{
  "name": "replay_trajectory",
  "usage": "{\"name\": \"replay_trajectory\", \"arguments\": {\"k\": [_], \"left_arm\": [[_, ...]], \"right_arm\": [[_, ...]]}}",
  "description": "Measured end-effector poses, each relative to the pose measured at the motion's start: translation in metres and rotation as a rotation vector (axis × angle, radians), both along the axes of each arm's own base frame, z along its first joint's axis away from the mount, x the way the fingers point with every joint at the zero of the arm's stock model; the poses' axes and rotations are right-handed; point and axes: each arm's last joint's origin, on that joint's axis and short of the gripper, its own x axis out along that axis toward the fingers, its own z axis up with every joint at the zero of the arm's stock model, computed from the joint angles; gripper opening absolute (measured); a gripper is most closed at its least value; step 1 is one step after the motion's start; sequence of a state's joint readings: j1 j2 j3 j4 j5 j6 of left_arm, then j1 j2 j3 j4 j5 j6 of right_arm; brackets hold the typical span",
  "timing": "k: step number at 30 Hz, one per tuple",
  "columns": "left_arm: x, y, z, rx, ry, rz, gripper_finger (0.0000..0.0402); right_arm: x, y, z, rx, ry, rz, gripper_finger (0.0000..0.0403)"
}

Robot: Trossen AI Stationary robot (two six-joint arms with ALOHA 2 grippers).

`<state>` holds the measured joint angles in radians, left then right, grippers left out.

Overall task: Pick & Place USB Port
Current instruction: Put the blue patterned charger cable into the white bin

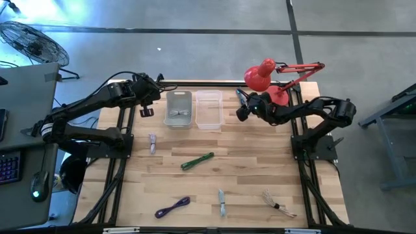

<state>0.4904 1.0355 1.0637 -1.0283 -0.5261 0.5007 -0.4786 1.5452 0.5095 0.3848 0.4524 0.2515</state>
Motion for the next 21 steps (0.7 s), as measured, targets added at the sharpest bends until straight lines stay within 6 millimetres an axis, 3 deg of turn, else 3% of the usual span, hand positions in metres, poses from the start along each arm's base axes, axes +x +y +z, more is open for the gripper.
{"name": "replay_trajectory", "arguments": {"k": [8, 21], "left_arm": [[0.000, 0.000, 0.000, -0.010, -0.006, -0.008, 0.0092], [0.000, 0.000, 0.000, -0.011, -0.007, -0.007, 0.0092]], "right_arm": [[0.001, 0.000, -0.002, 0.003, 0.001, -0.001, 0.0240], [0.009, -0.013, -0.033, -0.001, -0.003, 0.012, 0.0240]]}}
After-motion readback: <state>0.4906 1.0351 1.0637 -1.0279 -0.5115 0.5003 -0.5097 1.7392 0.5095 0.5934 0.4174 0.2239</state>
